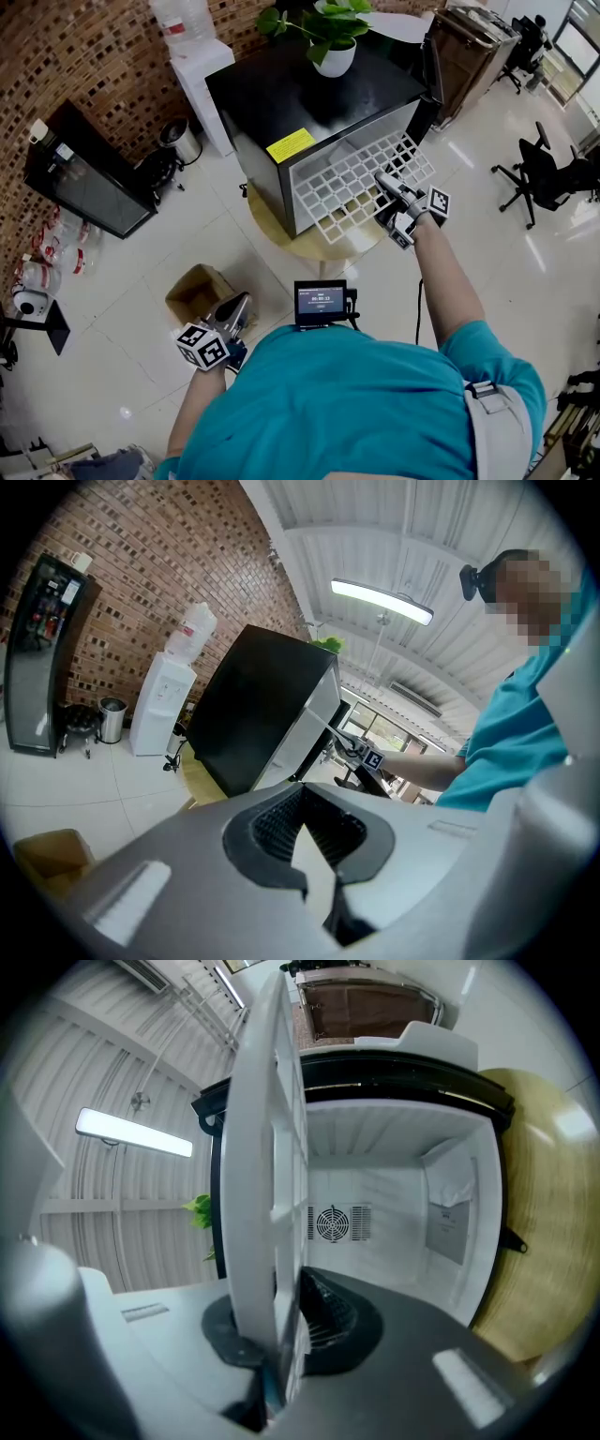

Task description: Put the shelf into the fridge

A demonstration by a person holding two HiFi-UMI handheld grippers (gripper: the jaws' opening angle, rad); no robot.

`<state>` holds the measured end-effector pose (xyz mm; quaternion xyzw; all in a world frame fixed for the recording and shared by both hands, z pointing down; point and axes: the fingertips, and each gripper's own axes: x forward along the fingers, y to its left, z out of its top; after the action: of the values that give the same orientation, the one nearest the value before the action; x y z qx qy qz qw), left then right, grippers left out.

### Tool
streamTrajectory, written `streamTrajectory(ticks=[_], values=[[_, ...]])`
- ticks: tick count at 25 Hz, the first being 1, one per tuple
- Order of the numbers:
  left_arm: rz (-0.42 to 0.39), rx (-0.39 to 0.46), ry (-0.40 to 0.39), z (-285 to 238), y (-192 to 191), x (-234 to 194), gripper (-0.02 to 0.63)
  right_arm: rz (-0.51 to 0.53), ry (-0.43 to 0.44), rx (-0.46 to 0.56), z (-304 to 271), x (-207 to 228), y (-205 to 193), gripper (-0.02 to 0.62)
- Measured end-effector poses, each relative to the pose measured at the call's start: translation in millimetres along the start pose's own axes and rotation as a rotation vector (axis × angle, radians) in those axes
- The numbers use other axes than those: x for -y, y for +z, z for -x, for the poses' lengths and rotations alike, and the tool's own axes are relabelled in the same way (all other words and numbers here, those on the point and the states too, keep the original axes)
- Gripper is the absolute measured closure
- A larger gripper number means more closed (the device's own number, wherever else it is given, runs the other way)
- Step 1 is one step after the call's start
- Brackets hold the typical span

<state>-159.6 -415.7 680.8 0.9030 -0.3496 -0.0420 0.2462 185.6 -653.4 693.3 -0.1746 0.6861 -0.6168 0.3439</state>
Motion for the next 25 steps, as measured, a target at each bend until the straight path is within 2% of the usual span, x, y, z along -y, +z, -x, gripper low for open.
streamTrajectory(ticks=[12,18,25], values=[[0.011,0.008,0.014,6,-15,-1,0.604,0.019,-0.042,-0.021,-7,6,5,0.566],[0.019,0.004,0.016,1,-10,-7,0.604,0.034,-0.001,-0.006,-14,-7,11,0.566],[0.011,-0.008,0.005,-4,-14,-3,0.604,0.054,0.018,0.089,-27,-3,14,0.566]])
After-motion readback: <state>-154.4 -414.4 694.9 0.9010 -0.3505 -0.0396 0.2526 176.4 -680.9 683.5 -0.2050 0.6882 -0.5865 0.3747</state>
